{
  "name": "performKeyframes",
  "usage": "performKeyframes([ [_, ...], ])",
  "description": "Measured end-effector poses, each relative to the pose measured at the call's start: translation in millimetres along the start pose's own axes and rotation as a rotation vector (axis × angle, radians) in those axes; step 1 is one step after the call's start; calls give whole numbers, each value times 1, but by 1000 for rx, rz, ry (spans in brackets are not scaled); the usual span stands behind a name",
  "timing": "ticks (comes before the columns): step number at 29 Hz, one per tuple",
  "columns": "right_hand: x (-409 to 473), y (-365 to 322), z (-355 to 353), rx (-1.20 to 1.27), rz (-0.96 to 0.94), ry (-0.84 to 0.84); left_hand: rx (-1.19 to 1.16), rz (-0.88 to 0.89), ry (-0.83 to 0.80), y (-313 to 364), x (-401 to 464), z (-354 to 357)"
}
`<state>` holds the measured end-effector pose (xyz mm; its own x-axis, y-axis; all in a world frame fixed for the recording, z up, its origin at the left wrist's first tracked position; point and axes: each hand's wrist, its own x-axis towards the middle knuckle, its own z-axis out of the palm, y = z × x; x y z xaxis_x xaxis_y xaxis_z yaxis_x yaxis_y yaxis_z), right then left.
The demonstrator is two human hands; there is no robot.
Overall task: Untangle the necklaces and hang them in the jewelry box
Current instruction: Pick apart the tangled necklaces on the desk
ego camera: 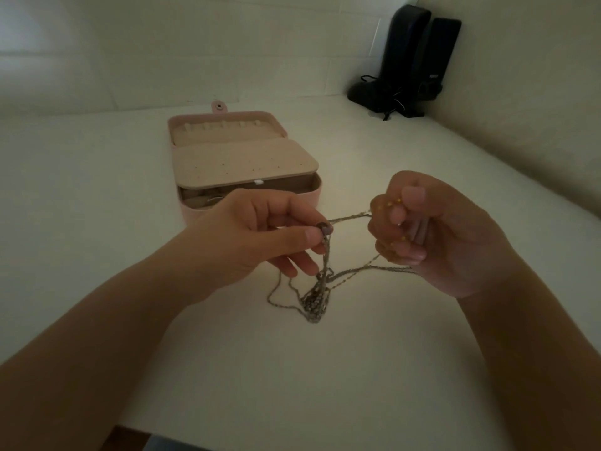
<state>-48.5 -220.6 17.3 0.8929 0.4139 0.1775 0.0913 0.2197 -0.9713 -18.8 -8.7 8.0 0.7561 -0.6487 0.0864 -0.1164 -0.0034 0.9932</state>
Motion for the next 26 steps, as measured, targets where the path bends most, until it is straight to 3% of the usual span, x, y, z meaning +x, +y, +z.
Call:
performKeyframes([
  [7, -2, 3, 8, -109, 119, -180, -27, -5, 46, 1, 1, 3],
  [13, -2, 3, 14, -365, 352, -271, -97, -12, 76, -3, 3, 1],
  [20, 6, 11, 15, -564, 261, 56, -149, -15, 2, 0, 2, 2],
  [26, 8, 15, 24, -537, 143, 128, -41, 42, 95, -2, 5, 2],
])
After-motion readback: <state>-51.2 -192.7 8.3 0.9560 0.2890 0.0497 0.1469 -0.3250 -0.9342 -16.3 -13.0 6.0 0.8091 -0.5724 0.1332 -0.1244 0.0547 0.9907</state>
